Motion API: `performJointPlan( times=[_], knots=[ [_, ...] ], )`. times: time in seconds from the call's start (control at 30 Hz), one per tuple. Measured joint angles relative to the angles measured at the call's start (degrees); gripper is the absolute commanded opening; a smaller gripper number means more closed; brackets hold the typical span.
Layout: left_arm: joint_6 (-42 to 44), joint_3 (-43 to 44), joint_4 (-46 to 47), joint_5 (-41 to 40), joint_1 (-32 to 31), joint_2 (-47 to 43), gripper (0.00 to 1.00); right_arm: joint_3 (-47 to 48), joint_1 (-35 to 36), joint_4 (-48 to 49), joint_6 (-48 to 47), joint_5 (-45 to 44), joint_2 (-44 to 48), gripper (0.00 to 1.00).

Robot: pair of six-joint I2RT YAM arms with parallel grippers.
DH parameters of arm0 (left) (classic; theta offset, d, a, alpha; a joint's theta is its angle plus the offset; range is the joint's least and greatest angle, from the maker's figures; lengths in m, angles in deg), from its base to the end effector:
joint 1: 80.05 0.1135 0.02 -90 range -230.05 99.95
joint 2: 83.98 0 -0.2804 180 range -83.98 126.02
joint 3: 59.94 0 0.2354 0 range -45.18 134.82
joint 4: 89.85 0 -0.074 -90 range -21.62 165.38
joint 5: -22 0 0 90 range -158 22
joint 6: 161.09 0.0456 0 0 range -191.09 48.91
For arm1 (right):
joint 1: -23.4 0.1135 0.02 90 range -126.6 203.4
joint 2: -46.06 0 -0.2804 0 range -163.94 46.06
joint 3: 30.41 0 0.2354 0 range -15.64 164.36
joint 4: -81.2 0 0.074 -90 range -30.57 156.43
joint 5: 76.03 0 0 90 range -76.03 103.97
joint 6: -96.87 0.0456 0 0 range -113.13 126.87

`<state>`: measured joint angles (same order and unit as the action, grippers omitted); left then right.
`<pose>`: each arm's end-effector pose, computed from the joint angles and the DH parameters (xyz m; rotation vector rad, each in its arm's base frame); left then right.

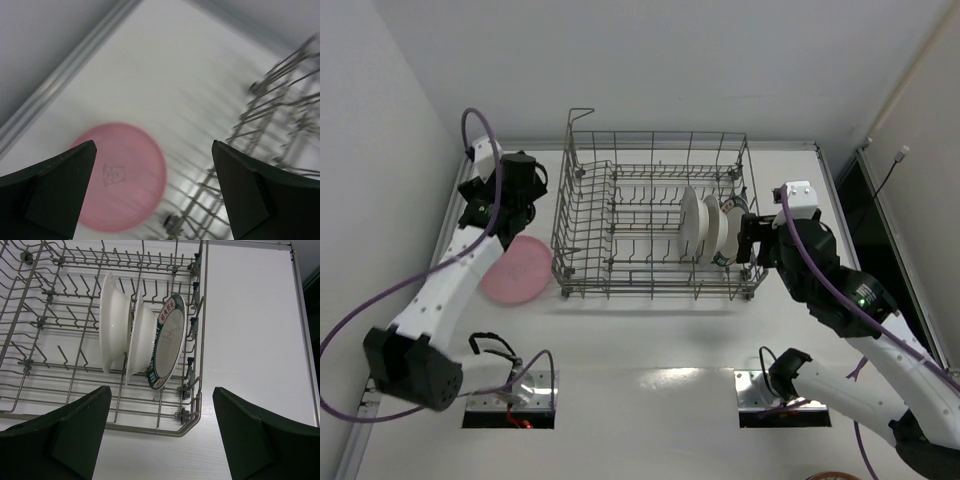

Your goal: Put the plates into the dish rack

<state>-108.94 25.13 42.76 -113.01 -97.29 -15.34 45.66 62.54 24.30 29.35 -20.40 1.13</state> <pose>0.2338 -0.0388 0.3866 -0.7771 1.7866 0.2001 0.1120 0.0580 0.3847 0.0899 1.9371 0.1065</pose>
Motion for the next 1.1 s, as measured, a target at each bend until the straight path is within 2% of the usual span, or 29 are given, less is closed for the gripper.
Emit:
performJointPlan(
  times=[0.13,0.27,0.5,0.63,0.67,0.7,0.87,0.93,0.97,1.1],
  knots=[
    [1.64,-3.93,0.7,12.09,9.46,10.75,1.0,0.0,0.0,-0.02,-0.02,0.02,0.5,0.81],
    [2.34,-6.88,0.74,21.38,14.27,19.06,1.0,0.0,0.0,-0.02,-0.09,0.0,0.7,0.81],
    [2.69,-7.02,3.65,33.53,17.9,28.3,1.0,0.0,0.0,-0.04,-0.44,0.0,0.68,0.81],
    [2.64,-7.21,4.2,36.87,18.18,31.28,1.0,0.0,0.0,-0.04,-0.46,0.0,0.68,0.81],
    [2.67,-7.21,4.35,37.42,18.21,31.5,0.96,0.0,0.0,-0.04,-0.46,0.0,0.79,0.81],
    [2.67,-7.21,4.52,38.23,18.18,31.58,0.96,0.0,0.0,-0.07,-0.46,0.0,0.83,0.81],
    [3.61,-7.21,5.05,42.69,17.97,31.85,0.78,0.0,0.0,-0.04,-0.46,0.0,1.33,0.81],
    [4.13,-7.21,5.14,44.15,17.84,31.87,0.62,0.0,0.0,-0.04,-0.46,0.0,1.55,0.81],
    [4.52,-7.21,5.18,44.7,17.68,31.87,0.46,0.0,0.0,-0.07,-0.46,0.0,1.66,0.81],
    [6.32,-7.21,6.45,49.03,16.87,32.65,0.25,0.0,0.0,-0.15,-0.46,0.0,1.79,0.81]
  ],
)
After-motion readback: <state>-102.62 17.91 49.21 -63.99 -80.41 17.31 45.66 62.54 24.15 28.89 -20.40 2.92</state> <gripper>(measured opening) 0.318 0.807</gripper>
